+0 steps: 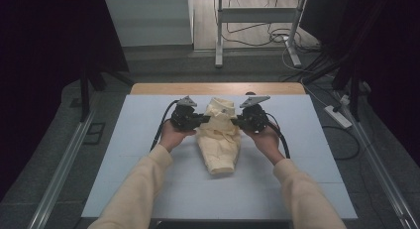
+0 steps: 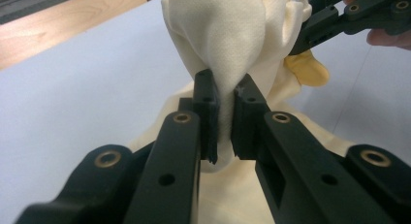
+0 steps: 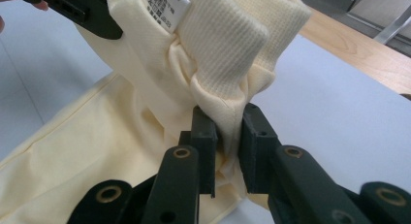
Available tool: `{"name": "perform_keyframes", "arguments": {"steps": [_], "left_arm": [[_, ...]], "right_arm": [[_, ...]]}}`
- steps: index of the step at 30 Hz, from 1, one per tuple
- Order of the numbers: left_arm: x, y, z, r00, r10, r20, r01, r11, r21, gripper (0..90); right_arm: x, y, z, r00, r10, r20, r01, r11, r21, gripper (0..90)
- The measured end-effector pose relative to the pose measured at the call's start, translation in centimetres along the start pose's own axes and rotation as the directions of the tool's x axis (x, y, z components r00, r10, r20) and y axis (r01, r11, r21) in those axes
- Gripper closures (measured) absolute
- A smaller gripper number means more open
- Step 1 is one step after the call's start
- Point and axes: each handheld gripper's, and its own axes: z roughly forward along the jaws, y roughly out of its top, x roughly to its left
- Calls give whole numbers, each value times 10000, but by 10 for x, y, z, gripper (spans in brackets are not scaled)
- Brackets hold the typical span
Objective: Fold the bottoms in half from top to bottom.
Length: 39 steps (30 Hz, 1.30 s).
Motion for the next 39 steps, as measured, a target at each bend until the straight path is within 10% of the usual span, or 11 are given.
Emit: {"name": "perform_keyframes", "arguments": {"steps": [39], "left_arm": [[-17, -35, 5, 9998, 49, 209, -57, 9992, 390, 816]], "right_arm": [[20, -33, 3, 9989, 22, -459, -10, 9997, 254, 767]]}}
